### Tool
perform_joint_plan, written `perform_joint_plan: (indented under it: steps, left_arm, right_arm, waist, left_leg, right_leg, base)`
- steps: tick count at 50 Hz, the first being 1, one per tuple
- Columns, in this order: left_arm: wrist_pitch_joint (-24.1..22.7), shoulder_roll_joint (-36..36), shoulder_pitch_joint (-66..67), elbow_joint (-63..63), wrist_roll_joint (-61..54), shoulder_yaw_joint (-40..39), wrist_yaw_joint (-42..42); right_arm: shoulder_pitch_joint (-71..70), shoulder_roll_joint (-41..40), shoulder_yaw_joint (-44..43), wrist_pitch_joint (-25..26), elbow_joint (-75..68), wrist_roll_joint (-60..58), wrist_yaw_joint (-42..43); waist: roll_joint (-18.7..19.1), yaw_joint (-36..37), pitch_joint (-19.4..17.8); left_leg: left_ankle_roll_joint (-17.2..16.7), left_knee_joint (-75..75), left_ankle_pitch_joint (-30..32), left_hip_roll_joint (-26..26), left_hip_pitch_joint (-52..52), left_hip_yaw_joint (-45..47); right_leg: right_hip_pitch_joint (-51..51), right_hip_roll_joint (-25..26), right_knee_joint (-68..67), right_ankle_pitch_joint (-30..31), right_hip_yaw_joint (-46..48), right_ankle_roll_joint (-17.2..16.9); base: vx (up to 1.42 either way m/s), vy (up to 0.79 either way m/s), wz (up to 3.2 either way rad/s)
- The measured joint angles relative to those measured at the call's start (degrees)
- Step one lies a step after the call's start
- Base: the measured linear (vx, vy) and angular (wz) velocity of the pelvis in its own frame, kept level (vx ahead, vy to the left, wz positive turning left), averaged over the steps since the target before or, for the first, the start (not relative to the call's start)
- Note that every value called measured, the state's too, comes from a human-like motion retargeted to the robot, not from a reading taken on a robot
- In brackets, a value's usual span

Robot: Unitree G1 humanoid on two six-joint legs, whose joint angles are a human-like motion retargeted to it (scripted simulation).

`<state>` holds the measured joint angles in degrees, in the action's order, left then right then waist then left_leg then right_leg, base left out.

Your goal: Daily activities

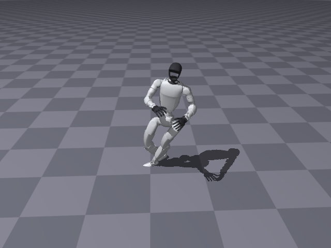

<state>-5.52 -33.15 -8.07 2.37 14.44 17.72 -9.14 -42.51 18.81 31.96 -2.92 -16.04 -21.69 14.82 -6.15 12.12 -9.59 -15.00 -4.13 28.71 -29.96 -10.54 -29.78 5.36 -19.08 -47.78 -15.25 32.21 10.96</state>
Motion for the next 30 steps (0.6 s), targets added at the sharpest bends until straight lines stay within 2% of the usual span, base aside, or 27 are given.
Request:
perform_joint_plan:
  steps: [8, 18, 25, 30]
  left_arm:
    - [1.39, -1.09, 7.34, 2.23, 1.13, -3.09, -1.23]
    - [3.6, 0.95, 20.54, 21.32, -1.71, -7.22, 0.81]
    - [3.38, 4.15, 19.94, 31.13, -2.98, -7.5, 2.62]
    - [2.18, 5.44, 15.88, 31.05, -5.18, -5.93, 2.48]
  right_arm:
    - [-5.99, 3.15, -1.78, -1.26, 0.73, -1.69, 3.24]
    - [-13.9, 7.61, -11.23, -4.6, 15.1, 4.33, 10.3]
    - [-8.1, 6.01, -17.88, -6.32, 26.88, 6.36, 14.2]
    - [0.94, 3.16, -17.93, -5.82, 24.19, 11.63, 13.37]
  waist:
    - [-0.49, 1.08, -1.05]
    - [-1.13, 1.19, -1.12]
    - [-1.01, -0.1, -1.63]
    - [-0.96, 0.06, -2.22]
  left_leg:
    - [0.0, -0.15, 1.13, -0.01, -0.53, 1.45]
    - [0.0, -0.1, 0.0, 0.0, -0.37, 0.88]
    - [0.0, 0.05, -0.47, 0.01, -0.46, -0.1]
    - [0.0, -0.02, -0.07, 0.0, -0.86, -0.16]
  right_leg:
    - [0.17, -0.46, -0.96, -0.1, 0.04, 0.2]
    - [0.07, -0.13, -0.76, -0.59, -0.48, 0.75]
    - [0.46, 0.33, -0.06, -0.1, -0.14, 0.59]
    - [1.14, 0.14, 0.27, -0.04, 0.93, 0.49]
  base:
    - [0.0, 0.0, 0.0]
    - [0.0, 0.0, 0.0]
    - [0.0, 0.0, 0.0]
    - [0.0, 0.0, 0.0]
